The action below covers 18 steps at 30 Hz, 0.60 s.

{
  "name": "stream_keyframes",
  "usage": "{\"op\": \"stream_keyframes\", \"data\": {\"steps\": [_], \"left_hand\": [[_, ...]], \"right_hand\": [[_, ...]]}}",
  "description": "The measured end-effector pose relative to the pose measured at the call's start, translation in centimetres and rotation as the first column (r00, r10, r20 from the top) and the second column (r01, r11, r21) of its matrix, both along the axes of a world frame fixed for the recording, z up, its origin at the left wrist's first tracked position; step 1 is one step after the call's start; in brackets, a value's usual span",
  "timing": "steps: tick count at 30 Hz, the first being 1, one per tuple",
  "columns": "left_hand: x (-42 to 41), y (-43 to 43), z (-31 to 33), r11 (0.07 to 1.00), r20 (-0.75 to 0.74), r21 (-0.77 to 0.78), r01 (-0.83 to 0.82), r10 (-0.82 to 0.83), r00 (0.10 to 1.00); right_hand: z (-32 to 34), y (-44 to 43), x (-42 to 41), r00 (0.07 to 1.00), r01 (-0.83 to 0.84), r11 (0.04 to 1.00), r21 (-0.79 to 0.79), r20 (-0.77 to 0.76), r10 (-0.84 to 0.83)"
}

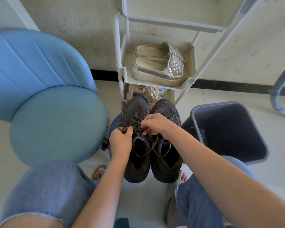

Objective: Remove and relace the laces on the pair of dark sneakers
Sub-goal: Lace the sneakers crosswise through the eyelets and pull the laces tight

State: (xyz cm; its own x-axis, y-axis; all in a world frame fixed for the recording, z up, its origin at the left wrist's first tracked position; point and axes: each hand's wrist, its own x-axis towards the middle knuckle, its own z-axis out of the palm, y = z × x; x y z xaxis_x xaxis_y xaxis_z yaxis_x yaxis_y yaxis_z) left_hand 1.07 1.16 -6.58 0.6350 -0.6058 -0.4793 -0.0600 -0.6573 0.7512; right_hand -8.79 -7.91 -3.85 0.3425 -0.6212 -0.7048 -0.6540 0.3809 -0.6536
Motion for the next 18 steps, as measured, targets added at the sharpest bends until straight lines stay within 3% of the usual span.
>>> {"op": "stream_keyframes", "data": {"steps": [7, 12, 14, 18], "left_hand": [[0.0, -0.1, -0.2, 0.989, -0.228, -0.024, -0.143, 0.134, 0.964], [0.7, 0.0, 0.2, 0.988, -0.238, -0.074, -0.138, 0.117, 0.964], [1.4, -0.3, 0.5, 0.994, -0.186, -0.079, -0.07, 0.054, 0.981], [2.6, -0.2, 2.1, 0.981, -0.077, 0.067, 0.184, -0.178, 0.981]], "right_hand": [[0.2, 0.3, -0.2, 0.997, -0.071, 0.997, -0.041, 0.002, 0.071], [0.6, 0.6, -0.1, 0.974, -0.205, 0.959, -0.198, -0.138, 0.179], [0.9, 0.6, -0.4, 0.956, -0.269, 0.933, -0.238, -0.18, 0.23], [1.5, 1.3, -1.1, 0.903, -0.404, 0.888, -0.221, -0.249, 0.349]]}}
